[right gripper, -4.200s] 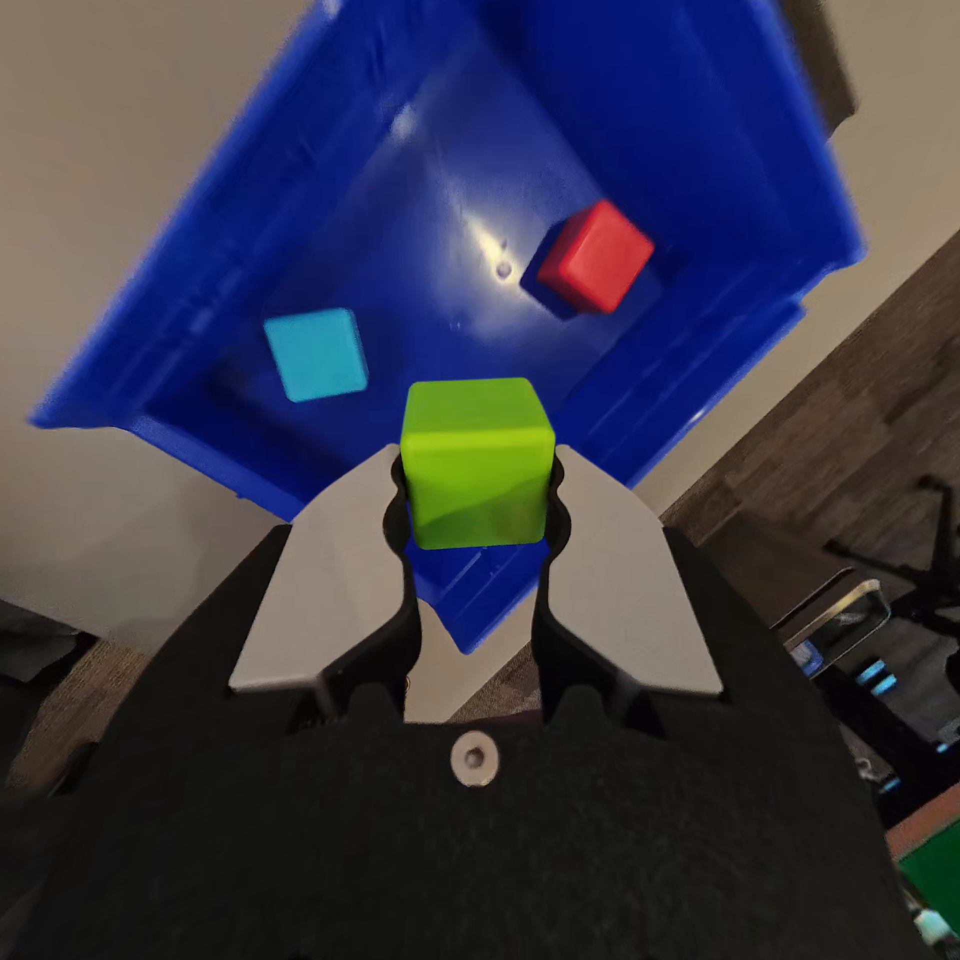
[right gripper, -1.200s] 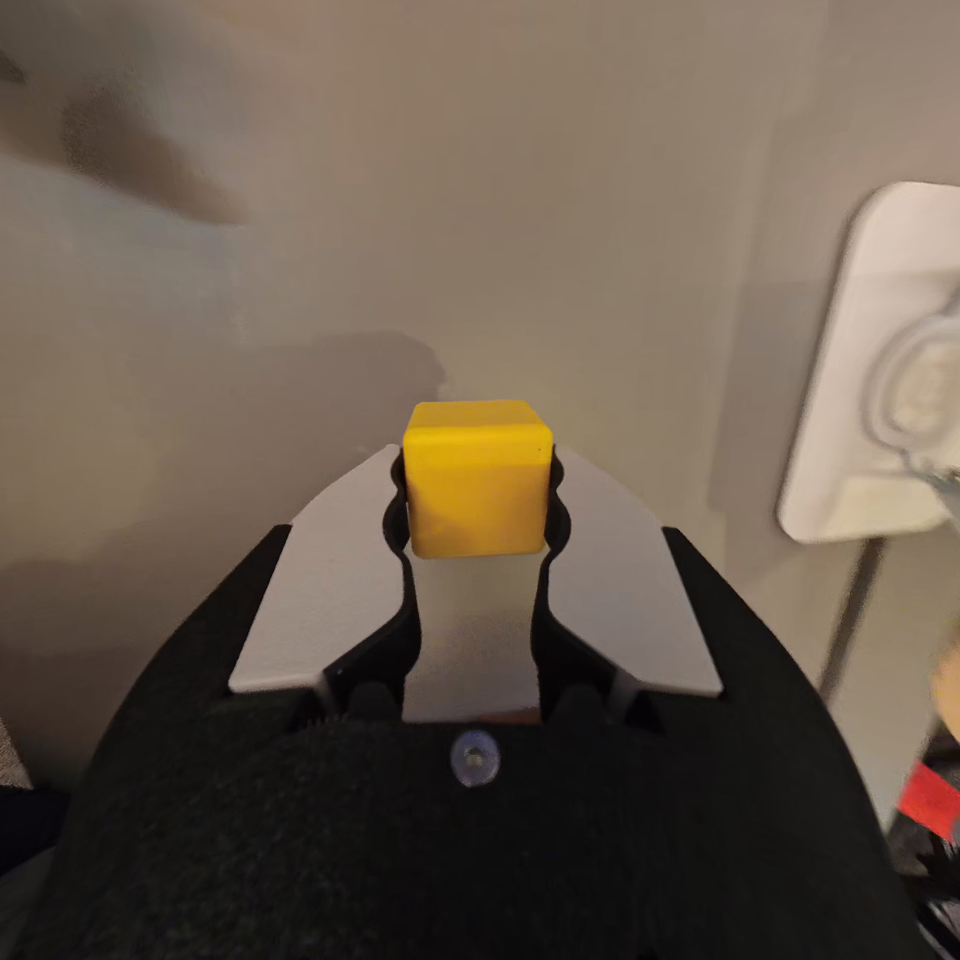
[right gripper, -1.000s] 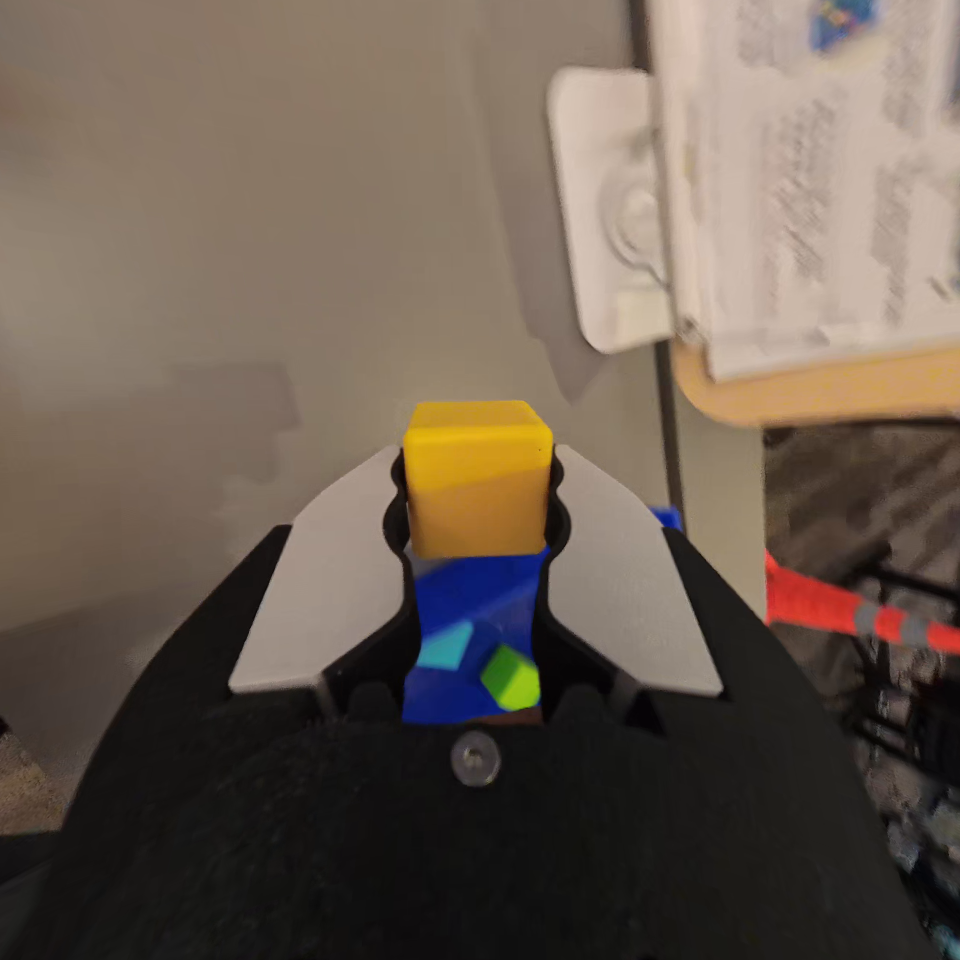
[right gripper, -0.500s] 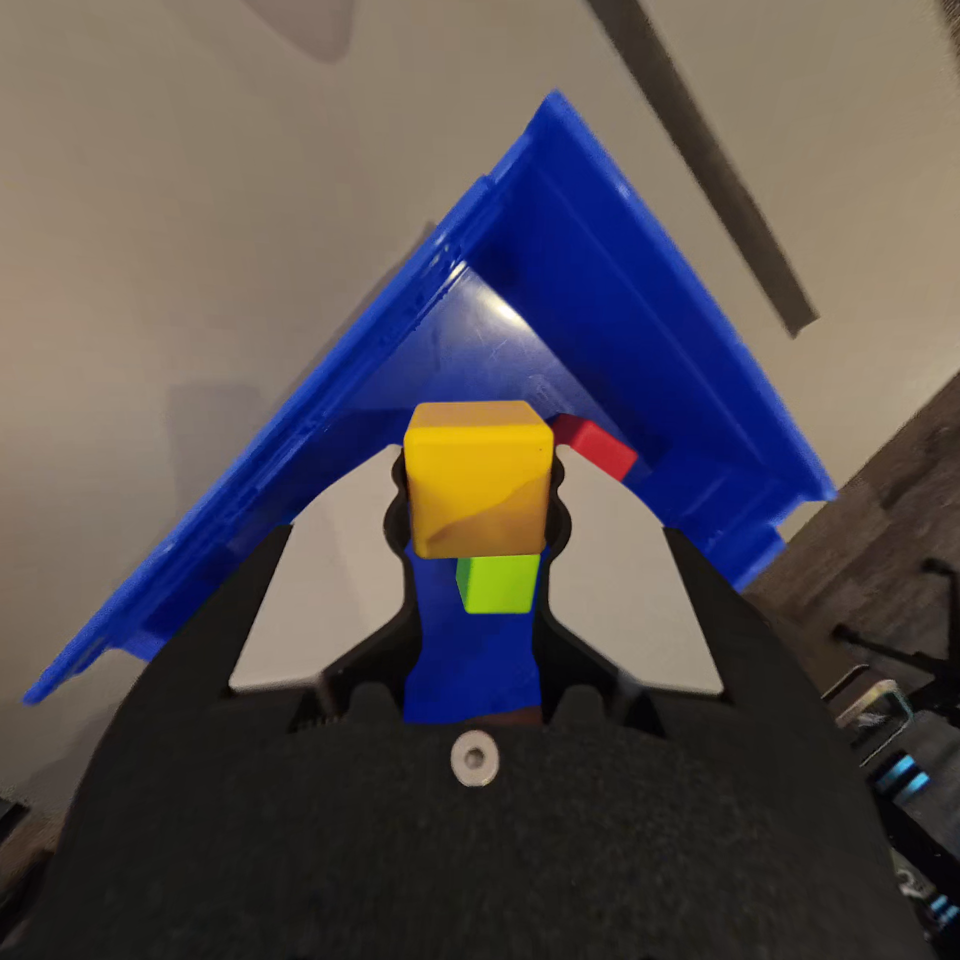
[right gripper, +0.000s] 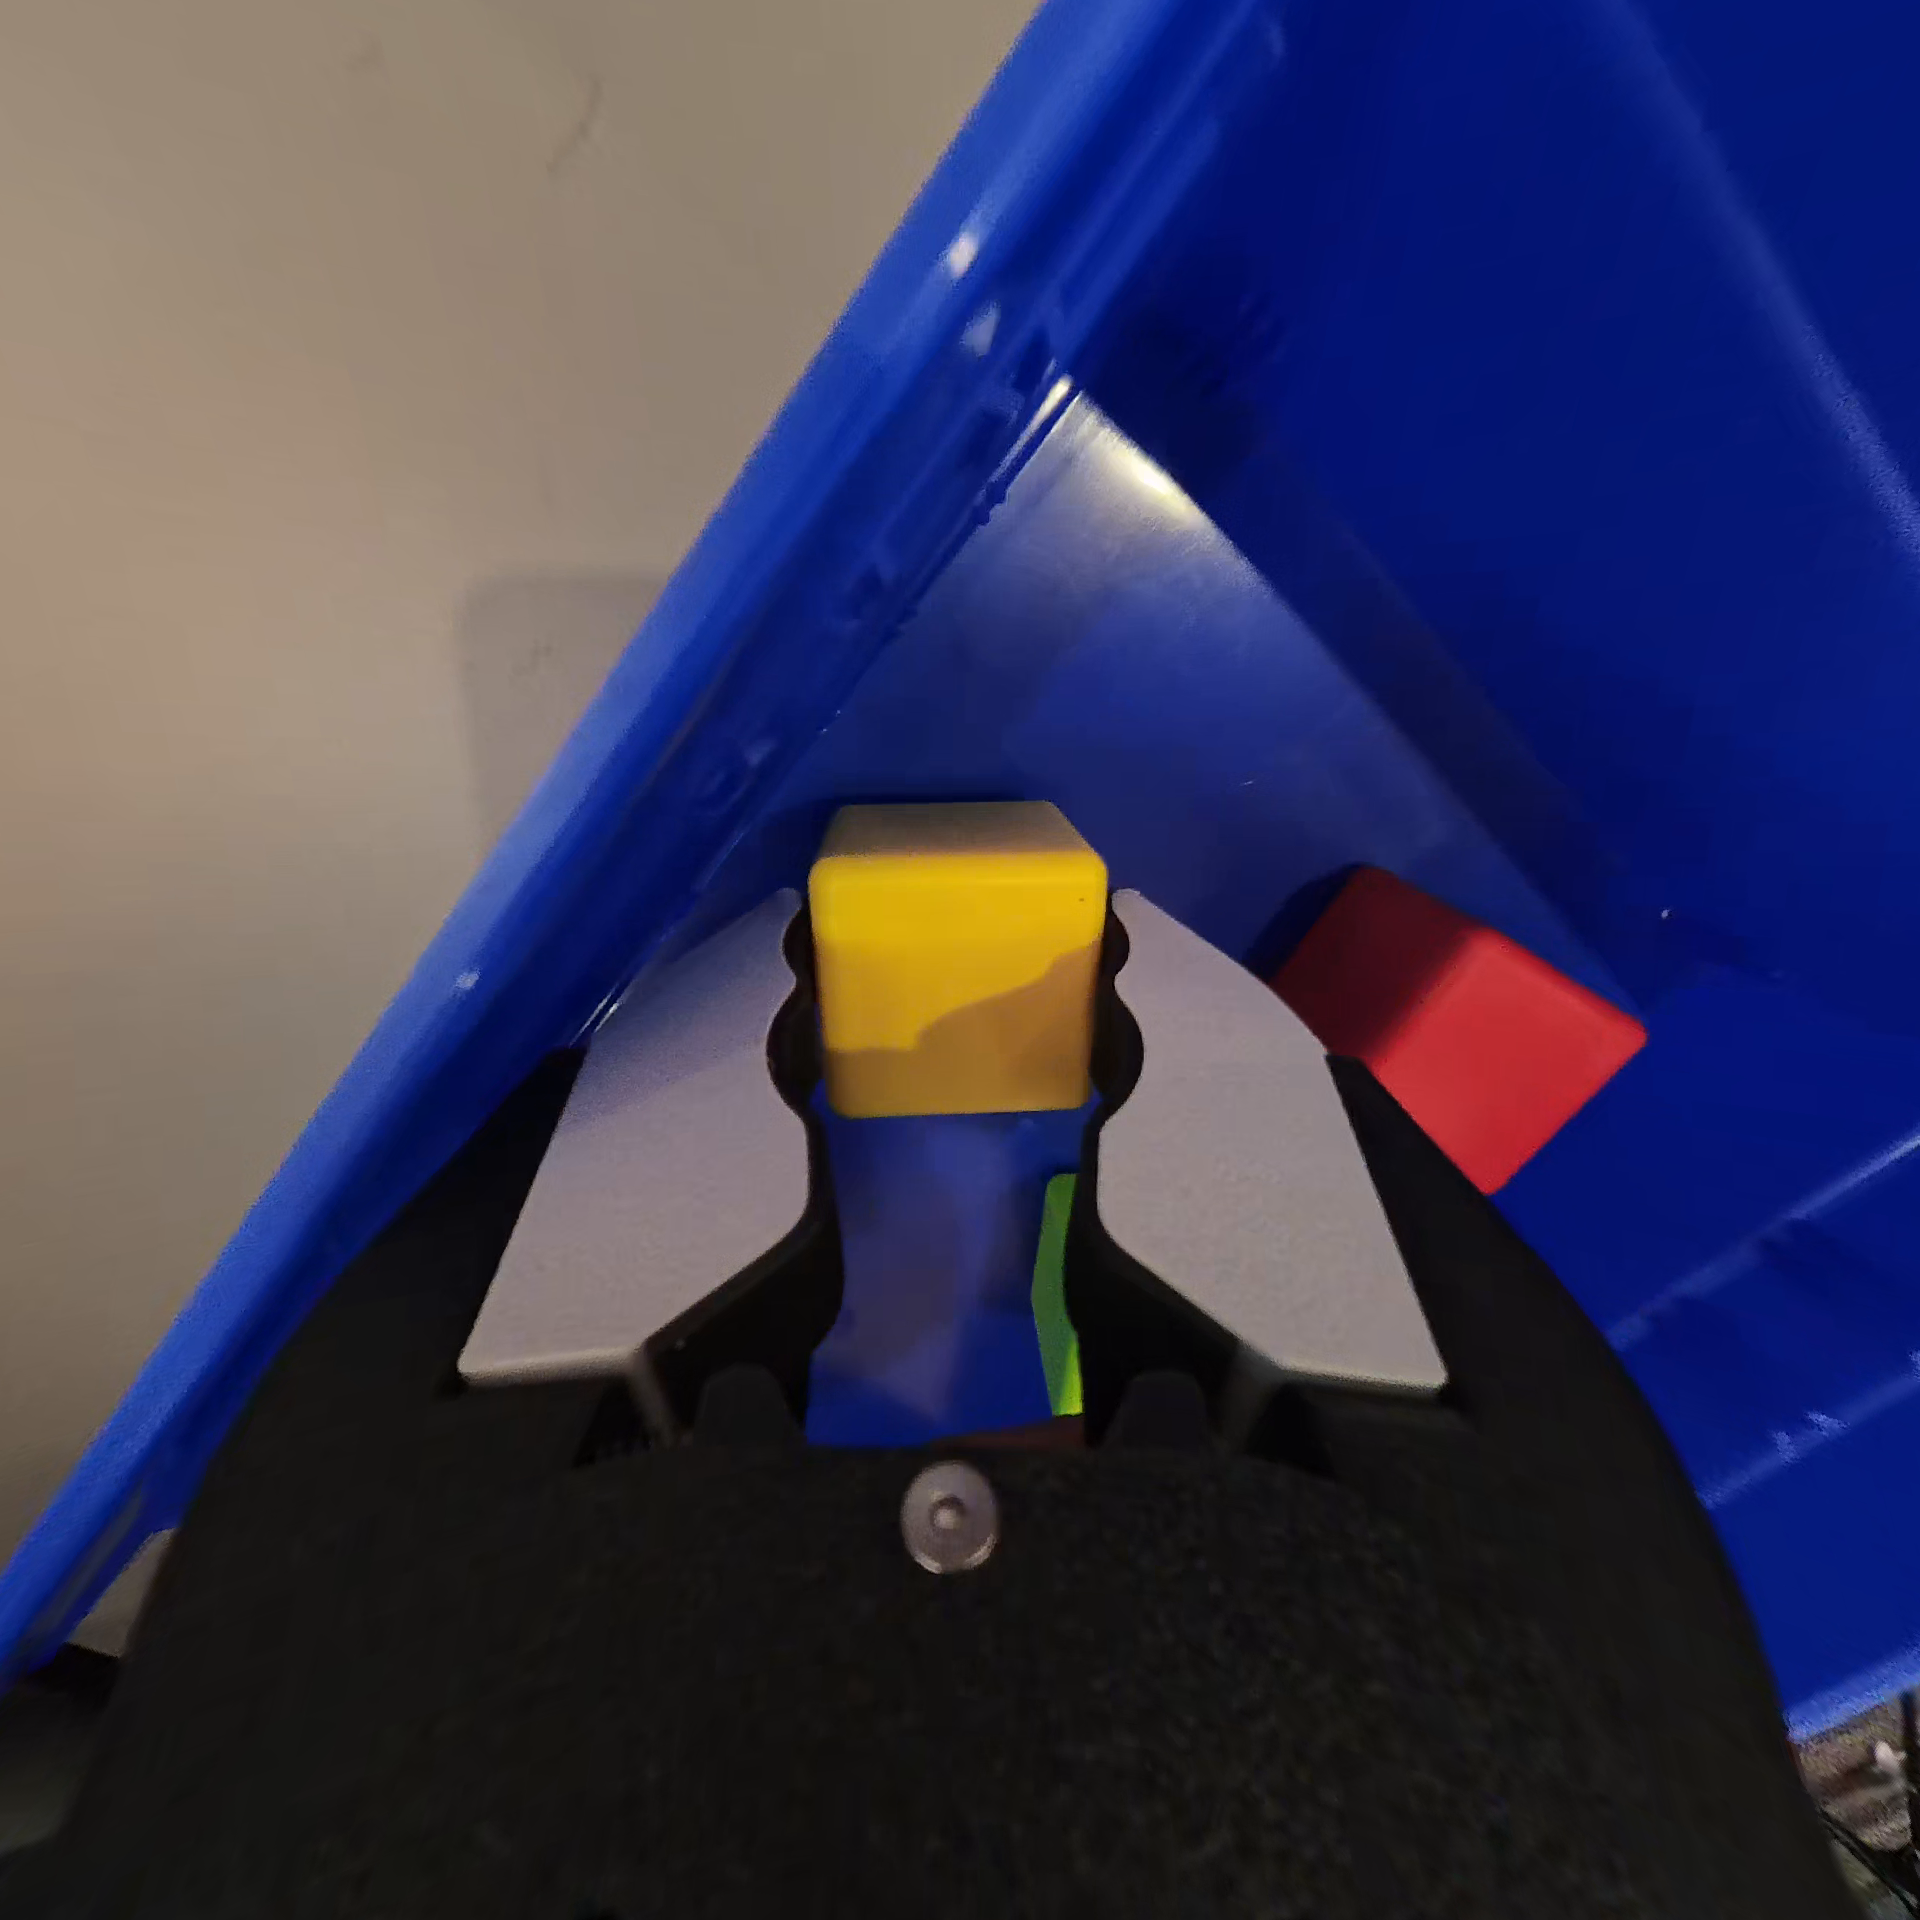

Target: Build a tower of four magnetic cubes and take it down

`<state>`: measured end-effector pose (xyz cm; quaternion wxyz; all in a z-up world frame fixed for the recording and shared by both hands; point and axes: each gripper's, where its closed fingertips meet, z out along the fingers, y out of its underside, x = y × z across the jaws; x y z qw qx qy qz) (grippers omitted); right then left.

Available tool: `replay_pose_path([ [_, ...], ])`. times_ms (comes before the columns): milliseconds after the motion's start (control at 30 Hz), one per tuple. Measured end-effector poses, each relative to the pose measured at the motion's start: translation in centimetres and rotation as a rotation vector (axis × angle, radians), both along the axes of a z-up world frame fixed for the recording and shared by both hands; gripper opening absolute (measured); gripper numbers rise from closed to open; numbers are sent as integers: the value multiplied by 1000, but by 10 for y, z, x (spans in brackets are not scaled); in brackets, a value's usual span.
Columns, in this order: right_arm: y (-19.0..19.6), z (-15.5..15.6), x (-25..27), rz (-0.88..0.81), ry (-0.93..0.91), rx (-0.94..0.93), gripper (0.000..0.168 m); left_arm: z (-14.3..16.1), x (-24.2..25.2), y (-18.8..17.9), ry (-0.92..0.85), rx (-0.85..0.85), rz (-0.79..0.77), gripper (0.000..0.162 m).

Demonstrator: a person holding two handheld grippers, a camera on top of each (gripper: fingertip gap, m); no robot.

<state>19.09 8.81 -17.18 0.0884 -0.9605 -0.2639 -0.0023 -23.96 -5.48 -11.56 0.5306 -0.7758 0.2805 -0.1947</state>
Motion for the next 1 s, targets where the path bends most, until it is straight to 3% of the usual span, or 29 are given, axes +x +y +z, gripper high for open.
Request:
replay_pose_path([
  [233, 0, -8, -2, 5, 8, 20, 51, -2, 2, -2, 12, -3, -12, 62],
  [333, -2, 8, 3, 10, -7, 62, 62, -1, 2, -3, 13, -12, -12, 65],
  [400, -1, 39, 8, 8, -18, 154, 64, 2, 1, -3, 0, -13, -7, 65],
  [500, -11, 112, 7, -2, -29, 379, 67, 7, -4, -3, -8, -9, 3, 66],
  [600, -45, 190, -30, 1, 89, 706, 59, 15, -12, -1, -18, -10, 13, 65],
  [667, -80, 216, -70, 1, 204, 894, 60, 22, -21, 2, -35, -9, 43, 66],
  [733, -118, 214, -110, 8, 287, 1009, 60, 27, -32, 7, -48, -7, 92, 67],
  [833, -161, 172, -153, 21, 290, 1064, 61, 30, -44, 12, -73, -6, 169, 69],
  [900, -176, 147, -167, -39, 298, 1093, 59, 32, -50, 11, -71, 15, 219, 69],
  [1000, -195, 123, -188, -166, 475, 1122, 62, 34, -56, 2, -63, 47, 278, 69],
])
